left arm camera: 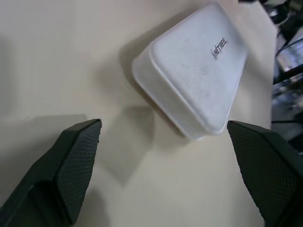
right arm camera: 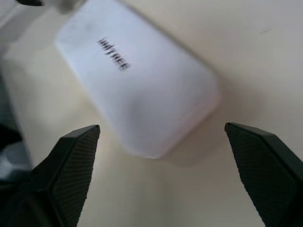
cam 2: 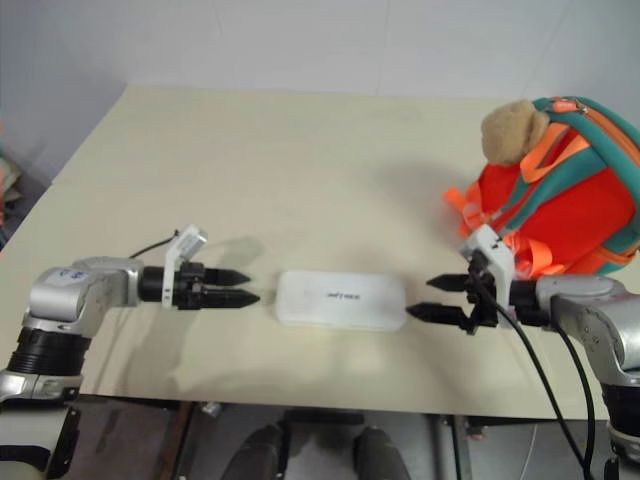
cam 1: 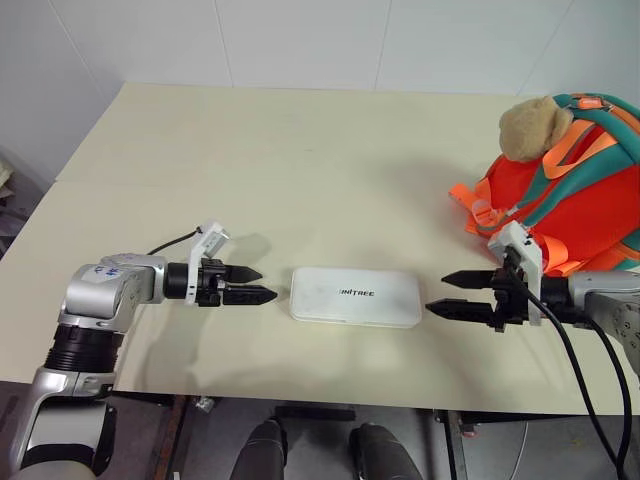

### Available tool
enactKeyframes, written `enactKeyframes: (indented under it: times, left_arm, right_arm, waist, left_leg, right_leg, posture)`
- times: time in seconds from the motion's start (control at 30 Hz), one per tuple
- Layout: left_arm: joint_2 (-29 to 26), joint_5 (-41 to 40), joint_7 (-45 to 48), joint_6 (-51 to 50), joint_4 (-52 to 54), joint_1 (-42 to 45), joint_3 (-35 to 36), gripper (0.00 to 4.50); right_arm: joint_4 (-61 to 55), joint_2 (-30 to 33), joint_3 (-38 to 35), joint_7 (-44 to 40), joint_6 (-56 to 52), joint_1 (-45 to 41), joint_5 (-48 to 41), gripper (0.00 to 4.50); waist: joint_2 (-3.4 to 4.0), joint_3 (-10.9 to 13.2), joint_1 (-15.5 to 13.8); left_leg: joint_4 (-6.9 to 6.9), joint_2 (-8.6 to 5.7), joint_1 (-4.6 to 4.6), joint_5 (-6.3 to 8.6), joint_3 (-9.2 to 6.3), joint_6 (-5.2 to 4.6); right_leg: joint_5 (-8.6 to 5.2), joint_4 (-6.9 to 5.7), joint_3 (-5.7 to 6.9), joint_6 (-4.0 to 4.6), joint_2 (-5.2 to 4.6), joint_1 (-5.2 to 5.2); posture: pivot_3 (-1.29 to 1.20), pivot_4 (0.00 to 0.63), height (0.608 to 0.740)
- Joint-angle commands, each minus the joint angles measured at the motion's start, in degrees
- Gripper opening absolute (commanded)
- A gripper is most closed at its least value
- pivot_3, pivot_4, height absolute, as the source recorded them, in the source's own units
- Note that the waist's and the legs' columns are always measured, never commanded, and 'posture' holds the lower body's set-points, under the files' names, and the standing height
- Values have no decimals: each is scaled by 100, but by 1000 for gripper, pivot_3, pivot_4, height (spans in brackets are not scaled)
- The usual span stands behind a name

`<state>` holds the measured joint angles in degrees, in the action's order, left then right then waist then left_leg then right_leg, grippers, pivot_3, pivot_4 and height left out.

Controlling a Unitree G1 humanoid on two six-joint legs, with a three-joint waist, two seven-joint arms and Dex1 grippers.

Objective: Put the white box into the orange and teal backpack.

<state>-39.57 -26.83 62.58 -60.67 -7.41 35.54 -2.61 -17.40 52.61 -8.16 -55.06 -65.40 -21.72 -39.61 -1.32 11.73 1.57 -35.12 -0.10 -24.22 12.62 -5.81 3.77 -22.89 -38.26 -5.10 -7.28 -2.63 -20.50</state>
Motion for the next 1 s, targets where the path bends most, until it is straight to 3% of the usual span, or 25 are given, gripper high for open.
enactKeyframes:
  times: [0.03, 0.37, 0.73, 1.0]
  left_arm:
    - [182, 39, -122, -94, -2, 114, -354, 4468]
    - [441, 73, -505, -242, 126, -30, -682, 4468]
    - [339, -729, -681, -1916, 623, 49, -364, 4468]
    - [706, -1051, -791, -2371, 47, 273, -162, 4468]
  right_arm:
    - [-140, -127, 264, 478, -327, -242, 47, 4500]
    - [-107, -219, 721, 618, -317, -374, 54, 4500]
    - [-17, -458, 906, 691, -218, -470, 110, 4500]
    - [-200, -590, 880, 666, -168, -344, 1, 4500]
  waist:
    - [-1, 0, 5]
    - [0, -1, -17]
    - [0, -1, 5]
    - [0, -1, 1]
  left_leg:
    - [-1, 0, 1, 0, 2, 0]
    - [-7, -3, 7, 0, 1, -1]
    - [-3, -2, 6, 3, 2, -5]
    - [-5, -2, 7, 4, 4, -6]
  right_leg:
    - [0, -1, -1, 0, -1, 0]
    - [1, -3, 0, -1, -6, 9]
    - [1, 6, -1, -1, -3, 8]
    - [1, 4, -1, -1, -4, 7]
  posture:
    - [0, 150, 740]
    - [0, 150, 740]
    - [0, 150, 740]
    - [0, 150, 740]
